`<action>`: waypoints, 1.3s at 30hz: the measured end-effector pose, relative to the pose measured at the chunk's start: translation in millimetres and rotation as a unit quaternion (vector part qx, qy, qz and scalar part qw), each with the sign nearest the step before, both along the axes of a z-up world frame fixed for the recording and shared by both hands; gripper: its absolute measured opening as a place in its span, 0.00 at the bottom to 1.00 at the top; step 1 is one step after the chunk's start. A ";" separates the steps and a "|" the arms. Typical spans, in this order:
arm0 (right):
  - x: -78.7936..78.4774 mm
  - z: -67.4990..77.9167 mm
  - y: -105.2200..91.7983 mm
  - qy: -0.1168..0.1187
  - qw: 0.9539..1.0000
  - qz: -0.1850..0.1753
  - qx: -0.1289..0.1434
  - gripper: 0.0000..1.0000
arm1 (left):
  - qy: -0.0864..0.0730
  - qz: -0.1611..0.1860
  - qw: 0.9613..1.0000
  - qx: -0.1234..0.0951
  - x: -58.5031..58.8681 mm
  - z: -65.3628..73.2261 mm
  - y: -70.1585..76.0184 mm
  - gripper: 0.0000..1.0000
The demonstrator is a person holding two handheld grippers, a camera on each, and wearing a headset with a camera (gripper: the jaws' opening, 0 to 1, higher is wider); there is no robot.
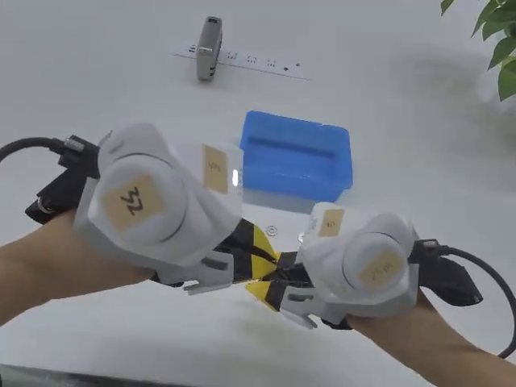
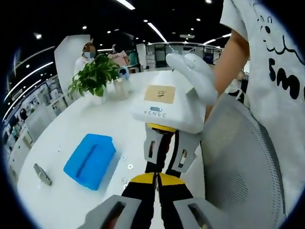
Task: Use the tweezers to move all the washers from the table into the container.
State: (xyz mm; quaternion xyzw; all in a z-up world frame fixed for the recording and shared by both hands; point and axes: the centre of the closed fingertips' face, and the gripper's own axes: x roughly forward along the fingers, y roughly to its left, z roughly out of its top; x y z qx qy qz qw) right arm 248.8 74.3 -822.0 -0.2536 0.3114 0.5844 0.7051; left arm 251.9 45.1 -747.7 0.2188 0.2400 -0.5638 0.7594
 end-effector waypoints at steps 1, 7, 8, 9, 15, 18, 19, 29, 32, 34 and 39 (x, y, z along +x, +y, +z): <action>1.5 0.7 0.0 0.001 1.000 -0.006 0.001 0.03 | 0.002 0.012 1.000 -0.006 -0.3 0.6 0.6 0.00; 11.9 14.0 0.7 0.000 0.999 -0.028 0.018 0.03 | -0.037 0.185 0.978 -0.091 19.8 24.0 27.9 0.21; 14.3 15.5 0.6 -0.001 0.999 -0.031 0.020 0.03 | -0.033 0.217 0.970 -0.104 21.1 25.6 37.6 0.25; 18.8 17.7 0.5 -0.003 0.999 -0.036 0.021 0.03 | -0.026 0.242 0.964 -0.110 22.0 25.2 45.7 0.29; 47.9 30.7 3.2 0.000 0.993 -0.099 0.061 0.04 | -0.074 0.368 0.923 -0.082 22.4 23.1 105.3 0.59; 59.4 30.7 4.7 0.016 0.989 -0.127 0.076 0.04 | -0.075 0.407 0.907 -0.081 15.1 21.6 120.0 0.62; 64.8 30.8 5.2 0.019 0.987 -0.136 0.081 0.04 | -0.077 0.423 0.899 -0.084 11.9 22.7 124.7 0.66; 87.1 25.7 12.6 0.027 0.981 -0.166 0.095 0.04 | -0.060 0.487 0.868 -0.079 -9.2 6.2 141.4 0.83; 87.4 20.8 14.3 0.028 0.981 -0.167 0.090 0.04 | -0.064 0.499 0.860 -0.081 -7.6 4.6 145.9 0.89; 85.4 15.4 15.3 0.029 0.983 -0.164 0.081 0.04 | -0.066 0.505 0.856 -0.094 -4.1 3.4 146.7 0.90; 83.1 9.3 14.2 0.016 0.986 -0.156 0.064 0.04 | -0.077 0.513 0.851 -0.084 -4.8 1.1 154.2 0.89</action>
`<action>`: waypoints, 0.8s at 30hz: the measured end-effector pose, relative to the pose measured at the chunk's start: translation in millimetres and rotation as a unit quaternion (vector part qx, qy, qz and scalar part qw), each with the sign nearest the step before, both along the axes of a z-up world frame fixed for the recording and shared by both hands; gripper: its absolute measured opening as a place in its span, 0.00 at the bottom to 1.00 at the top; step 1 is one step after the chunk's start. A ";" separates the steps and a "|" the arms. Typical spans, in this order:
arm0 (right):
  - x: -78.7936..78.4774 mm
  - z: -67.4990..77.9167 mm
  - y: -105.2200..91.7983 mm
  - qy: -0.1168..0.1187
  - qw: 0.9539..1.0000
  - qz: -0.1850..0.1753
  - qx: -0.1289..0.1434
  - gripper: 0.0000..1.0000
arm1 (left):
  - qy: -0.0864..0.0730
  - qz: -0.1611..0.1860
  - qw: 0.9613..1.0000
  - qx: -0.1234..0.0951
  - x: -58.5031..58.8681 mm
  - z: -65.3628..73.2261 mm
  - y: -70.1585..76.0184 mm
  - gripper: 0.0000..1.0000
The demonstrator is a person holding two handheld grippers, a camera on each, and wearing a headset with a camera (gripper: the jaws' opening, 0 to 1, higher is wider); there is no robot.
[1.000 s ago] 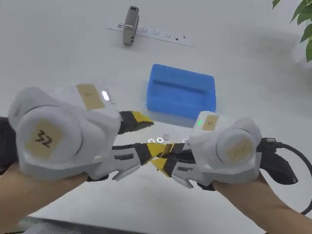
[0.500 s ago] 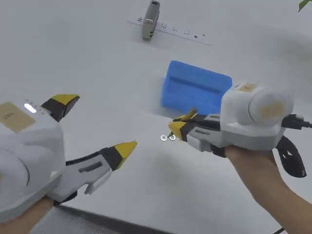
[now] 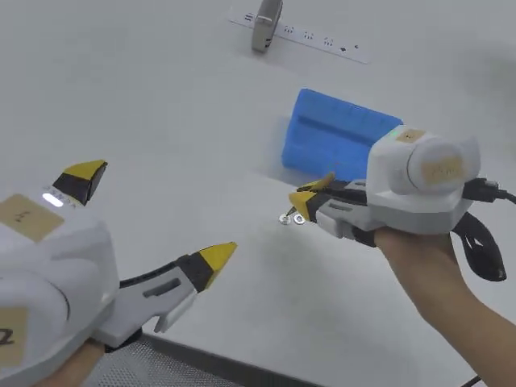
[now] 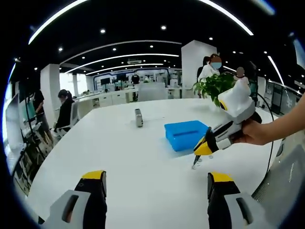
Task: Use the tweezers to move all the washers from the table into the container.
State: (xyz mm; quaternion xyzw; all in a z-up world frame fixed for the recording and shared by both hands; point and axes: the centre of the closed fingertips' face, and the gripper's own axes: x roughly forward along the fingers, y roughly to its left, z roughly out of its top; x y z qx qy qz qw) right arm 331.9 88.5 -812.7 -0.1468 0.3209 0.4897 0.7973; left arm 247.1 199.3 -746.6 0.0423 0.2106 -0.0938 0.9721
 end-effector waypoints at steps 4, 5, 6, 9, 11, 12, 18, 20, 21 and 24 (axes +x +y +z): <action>-0.9 -5.4 1.4 0.006 1.000 0.004 -0.006 0.04 | 0.009 0.002 1.000 -0.006 -0.2 -3.8 1.4 0.88; -1.1 -5.3 1.0 0.006 1.000 0.004 -0.007 0.04 | 0.010 0.002 1.000 -0.006 -0.3 -3.8 1.5 0.88; -0.5 -4.0 1.5 0.004 1.000 0.004 -0.006 0.04 | 0.010 0.001 1.000 -0.004 -0.5 -4.0 1.4 0.87; 1.0 -4.0 1.5 0.004 1.000 0.002 -0.010 0.04 | 0.014 -0.005 1.000 -0.001 -1.4 -5.8 -0.5 0.87; 0.3 -6.4 1.4 0.009 1.000 0.004 -0.016 0.03 | 0.016 -0.007 1.000 0.002 -1.9 -6.5 -1.3 0.86; 0.5 -5.4 2.3 0.007 1.000 0.004 -0.014 0.03 | 0.016 -0.008 1.000 0.003 -2.1 -6.4 -1.4 0.86; 1.7 -6.0 5.8 0.002 1.000 0.011 -0.026 0.03 | 0.021 -0.007 1.000 0.005 -3.0 -8.4 -0.7 0.85; 1.8 -6.4 5.6 -0.002 0.999 0.012 -0.031 0.03 | 0.021 -0.007 1.000 0.004 -3.0 -8.4 -0.5 0.86; 2.6 -6.9 4.6 -0.004 0.999 0.011 -0.034 0.02 | 0.022 -0.007 1.000 0.005 -2.9 -9.0 -0.3 0.86; 3.9 -7.9 2.6 0.000 0.999 0.004 -0.040 0.02 | 0.029 -0.008 1.000 0.007 -3.4 -12.2 -0.6 0.88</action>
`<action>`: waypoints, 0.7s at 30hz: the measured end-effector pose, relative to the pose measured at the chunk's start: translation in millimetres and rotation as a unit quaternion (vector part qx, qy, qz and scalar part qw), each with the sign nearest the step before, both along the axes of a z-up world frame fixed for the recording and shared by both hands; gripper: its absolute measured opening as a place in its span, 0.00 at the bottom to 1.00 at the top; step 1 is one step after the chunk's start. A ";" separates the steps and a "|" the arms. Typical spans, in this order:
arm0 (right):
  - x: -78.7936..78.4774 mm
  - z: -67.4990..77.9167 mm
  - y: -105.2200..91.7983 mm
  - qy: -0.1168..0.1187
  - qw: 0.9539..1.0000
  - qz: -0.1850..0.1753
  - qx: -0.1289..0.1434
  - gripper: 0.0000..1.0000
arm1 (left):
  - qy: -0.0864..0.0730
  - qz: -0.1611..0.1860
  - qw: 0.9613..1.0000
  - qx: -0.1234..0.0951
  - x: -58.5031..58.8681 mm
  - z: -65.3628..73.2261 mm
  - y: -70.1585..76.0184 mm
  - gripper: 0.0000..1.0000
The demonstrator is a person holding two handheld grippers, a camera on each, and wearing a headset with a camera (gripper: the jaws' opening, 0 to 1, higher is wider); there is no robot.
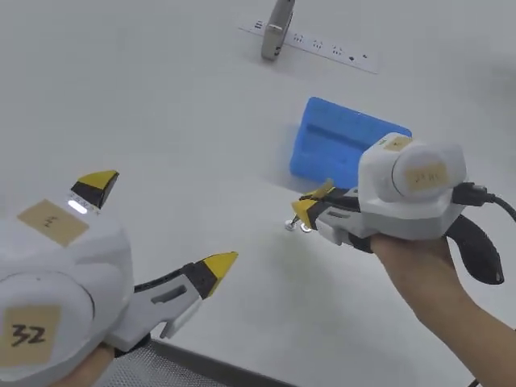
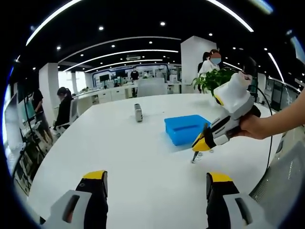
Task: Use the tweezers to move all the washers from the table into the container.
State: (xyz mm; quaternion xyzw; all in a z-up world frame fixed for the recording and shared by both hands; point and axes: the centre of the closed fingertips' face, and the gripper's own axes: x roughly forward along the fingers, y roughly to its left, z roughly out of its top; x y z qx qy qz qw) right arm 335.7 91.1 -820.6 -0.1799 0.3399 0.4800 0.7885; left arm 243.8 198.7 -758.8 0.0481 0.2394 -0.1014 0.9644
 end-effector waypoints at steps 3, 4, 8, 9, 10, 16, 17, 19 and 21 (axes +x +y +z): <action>-0.3 3.8 -0.1 0.000 1.000 0.000 0.003 0.02 | 0.000 -0.002 1.000 0.001 -0.2 -0.4 -0.6 0.88; -0.6 7.5 0.5 -0.002 1.000 0.001 0.005 0.02 | -0.001 -0.002 1.000 0.002 -0.1 -0.3 -0.5 0.88; 1.6 20.3 0.6 -0.021 1.000 0.008 0.003 0.02 | 0.001 -0.002 1.000 -0.001 -0.2 -1.0 -0.7 0.89; 1.6 22.0 0.6 -0.023 1.000 0.008 0.003 0.02 | 0.001 -0.002 1.000 -0.001 -0.3 -0.9 -0.7 0.89; 3.2 27.9 0.2 -0.028 1.000 0.009 0.004 0.02 | -0.001 -0.004 1.000 0.000 -0.2 0.0 -1.2 0.89; 11.2 50.2 0.7 -0.044 0.999 -0.005 0.024 0.02 | -0.001 -0.007 1.000 0.004 -0.3 -0.3 -2.3 0.89; 13.1 55.1 1.5 -0.048 0.998 -0.008 0.029 0.02 | 0.000 -0.007 1.000 0.003 -0.4 -0.5 -2.3 0.88; 18.8 63.1 2.2 -0.062 0.998 -0.010 0.030 0.02 | 0.002 -0.007 1.000 0.004 -0.6 -1.5 -2.2 0.88; 24.9 69.3 2.2 -0.075 0.997 -0.013 0.030 0.02 | 0.003 -0.007 1.000 0.005 -0.7 -1.8 -2.3 0.88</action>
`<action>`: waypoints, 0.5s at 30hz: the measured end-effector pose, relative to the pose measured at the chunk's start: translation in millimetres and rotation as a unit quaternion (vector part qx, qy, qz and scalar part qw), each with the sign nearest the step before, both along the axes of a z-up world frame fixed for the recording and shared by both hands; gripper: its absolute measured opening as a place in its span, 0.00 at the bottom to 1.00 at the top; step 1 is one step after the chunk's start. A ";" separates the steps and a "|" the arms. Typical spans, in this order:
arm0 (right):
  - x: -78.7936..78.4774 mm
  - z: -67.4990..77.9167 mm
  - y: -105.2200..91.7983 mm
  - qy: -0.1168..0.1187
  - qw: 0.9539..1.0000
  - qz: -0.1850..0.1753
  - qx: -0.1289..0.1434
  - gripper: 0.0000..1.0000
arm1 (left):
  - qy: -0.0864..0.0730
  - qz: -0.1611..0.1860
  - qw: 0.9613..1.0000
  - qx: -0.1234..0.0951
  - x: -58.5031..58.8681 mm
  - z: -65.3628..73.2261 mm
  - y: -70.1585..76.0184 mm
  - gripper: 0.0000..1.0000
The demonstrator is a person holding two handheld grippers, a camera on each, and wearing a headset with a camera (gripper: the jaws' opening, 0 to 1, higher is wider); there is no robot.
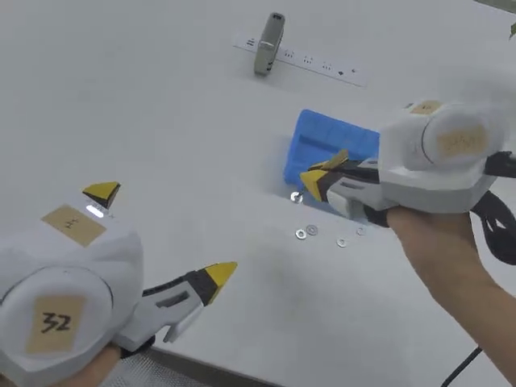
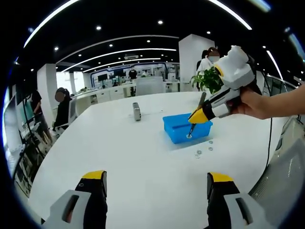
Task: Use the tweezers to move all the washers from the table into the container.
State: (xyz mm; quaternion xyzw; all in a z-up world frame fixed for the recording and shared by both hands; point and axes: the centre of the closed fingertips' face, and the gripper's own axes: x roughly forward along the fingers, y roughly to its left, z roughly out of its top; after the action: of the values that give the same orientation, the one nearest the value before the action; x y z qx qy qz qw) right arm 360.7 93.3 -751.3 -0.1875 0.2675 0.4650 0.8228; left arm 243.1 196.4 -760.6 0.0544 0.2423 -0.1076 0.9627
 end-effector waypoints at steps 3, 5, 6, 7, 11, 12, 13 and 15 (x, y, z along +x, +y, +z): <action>15.9 10.2 -2.1 -0.019 1.000 -0.014 0.004 0.02 | 0.004 0.000 1.000 0.001 -0.4 -1.4 0.1 0.88; 27.1 13.3 -4.3 -0.034 0.999 -0.024 0.001 0.02 | 0.005 0.001 1.000 0.003 -0.4 -1.9 0.7 0.88; 31.0 13.7 -4.7 -0.036 0.999 -0.028 0.002 0.02 | 0.005 0.001 1.000 0.002 -0.4 -2.0 0.9 0.87; 35.0 13.9 -4.9 -0.036 0.999 -0.032 0.004 0.02 | 0.006 0.001 1.000 0.002 -0.5 -2.4 1.0 0.87; 54.4 4.9 -5.0 -0.026 0.998 -0.061 0.018 0.02 | 0.007 0.002 1.000 0.004 -0.3 -2.7 1.6 0.87; 60.6 0.0 -5.5 -0.024 0.997 -0.068 0.018 0.02 | 0.007 0.002 1.000 0.005 -0.3 -2.7 1.8 0.87; 65.2 -3.5 -6.2 -0.024 0.997 -0.074 0.017 0.02 | 0.008 0.002 1.000 0.005 -0.3 -3.1 1.9 0.87; 74.3 -13.8 -5.7 -0.010 0.996 -0.084 0.020 0.02 | 0.013 0.001 1.000 0.007 -0.7 -4.9 1.7 0.87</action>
State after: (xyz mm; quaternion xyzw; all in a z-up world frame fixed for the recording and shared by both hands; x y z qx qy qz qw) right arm 434.9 87.6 -765.1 -0.1528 0.2649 0.3978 0.8650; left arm 242.4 198.1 -765.5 0.0592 0.2552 -0.1060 0.9592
